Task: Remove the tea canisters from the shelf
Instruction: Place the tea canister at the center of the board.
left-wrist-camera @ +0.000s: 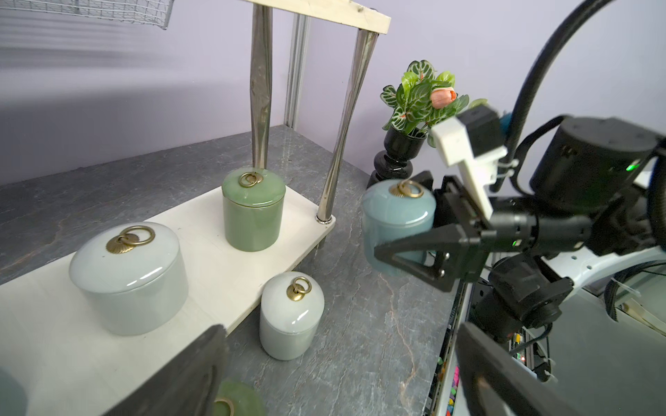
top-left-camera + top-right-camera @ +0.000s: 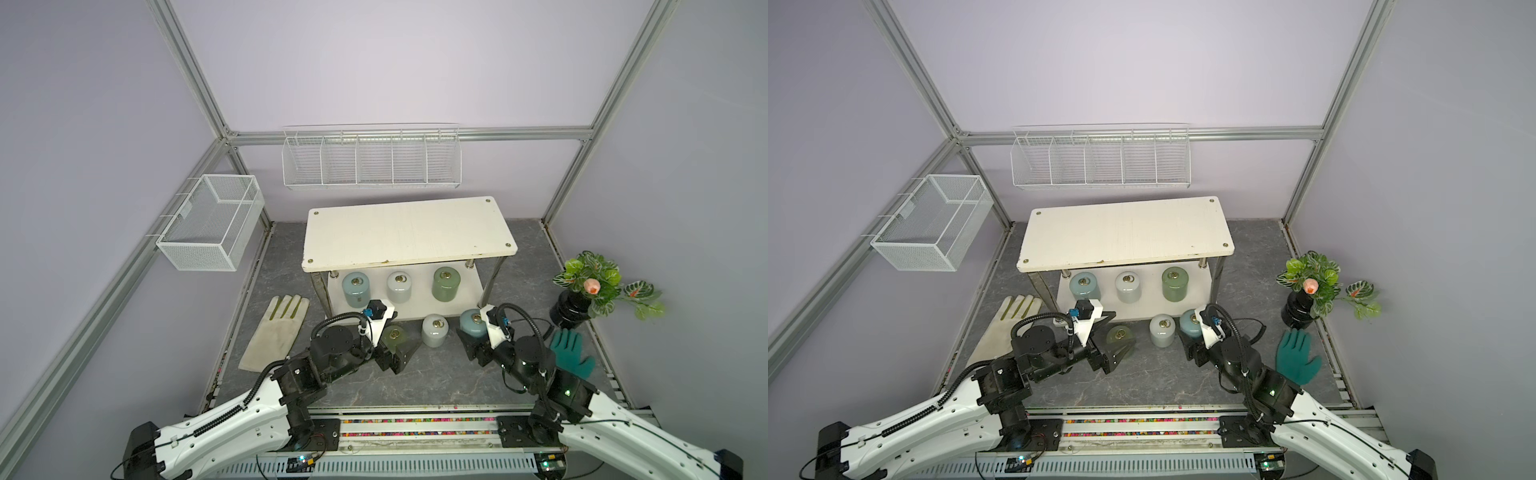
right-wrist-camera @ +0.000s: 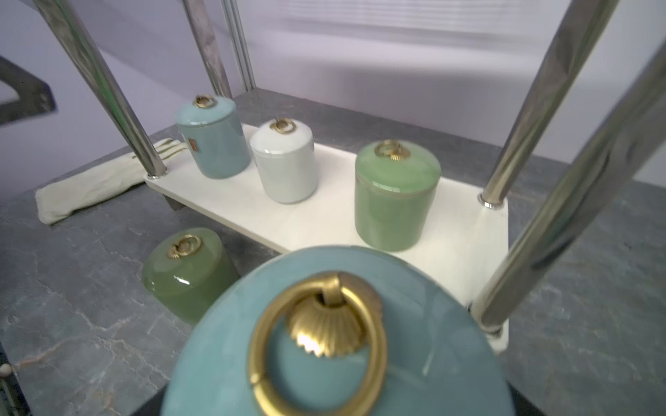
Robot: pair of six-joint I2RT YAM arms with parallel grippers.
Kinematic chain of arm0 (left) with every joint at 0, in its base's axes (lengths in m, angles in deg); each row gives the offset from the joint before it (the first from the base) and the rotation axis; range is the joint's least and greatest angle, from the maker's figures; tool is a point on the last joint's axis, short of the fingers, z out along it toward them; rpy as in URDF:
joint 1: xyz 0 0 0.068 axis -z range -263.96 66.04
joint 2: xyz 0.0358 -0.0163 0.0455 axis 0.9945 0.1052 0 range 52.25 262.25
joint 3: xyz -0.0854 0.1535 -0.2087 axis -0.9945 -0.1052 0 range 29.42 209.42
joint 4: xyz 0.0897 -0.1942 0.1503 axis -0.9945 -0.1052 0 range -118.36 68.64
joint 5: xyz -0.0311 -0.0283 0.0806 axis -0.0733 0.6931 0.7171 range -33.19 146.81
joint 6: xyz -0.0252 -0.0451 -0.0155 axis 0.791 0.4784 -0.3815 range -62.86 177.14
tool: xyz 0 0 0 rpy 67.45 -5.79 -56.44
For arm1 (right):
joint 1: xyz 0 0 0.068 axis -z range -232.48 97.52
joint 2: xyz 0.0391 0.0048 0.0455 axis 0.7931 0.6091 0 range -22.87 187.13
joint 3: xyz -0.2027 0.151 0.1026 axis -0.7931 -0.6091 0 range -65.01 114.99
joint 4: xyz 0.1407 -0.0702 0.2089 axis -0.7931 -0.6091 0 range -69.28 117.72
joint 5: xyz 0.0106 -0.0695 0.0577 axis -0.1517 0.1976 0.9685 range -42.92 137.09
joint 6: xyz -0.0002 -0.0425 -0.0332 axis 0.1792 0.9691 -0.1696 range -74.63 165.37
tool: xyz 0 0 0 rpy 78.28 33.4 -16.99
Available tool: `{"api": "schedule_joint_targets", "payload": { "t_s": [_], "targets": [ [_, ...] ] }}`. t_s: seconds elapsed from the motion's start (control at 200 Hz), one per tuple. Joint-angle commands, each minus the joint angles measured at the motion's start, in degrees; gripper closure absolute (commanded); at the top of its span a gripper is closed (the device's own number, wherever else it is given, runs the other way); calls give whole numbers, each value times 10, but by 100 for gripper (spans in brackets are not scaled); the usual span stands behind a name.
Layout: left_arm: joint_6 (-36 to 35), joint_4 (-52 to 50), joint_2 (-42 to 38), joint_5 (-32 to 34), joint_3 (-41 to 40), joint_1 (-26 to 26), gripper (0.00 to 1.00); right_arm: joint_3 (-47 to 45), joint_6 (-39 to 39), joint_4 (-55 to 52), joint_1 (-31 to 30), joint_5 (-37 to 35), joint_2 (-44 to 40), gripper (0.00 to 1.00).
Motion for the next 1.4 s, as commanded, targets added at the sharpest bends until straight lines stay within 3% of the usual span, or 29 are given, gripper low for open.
{"api": "schedule_joint_targets", "payload": {
  "t_s": [0.0,0.19,0.355,0.76,1.394],
  "targets": [
    [12,28,21,-19,18,-5,0,-39,-54,66,-4,-43,-63,36],
    [19,35,36,-19,23,-6,0,-88,-71,14,-4,-77,-151,36],
    [21,35,40,-14,25,-6,0,-101,-81,0,-3,-91,-140,35],
    [15,40,59,-15,26,-6,0,-104,-105,150,-2,-88,117,34],
    [14,33,40,1,17,-9,0,-147,-131,356,-9,-131,344,36]
  ]
}}
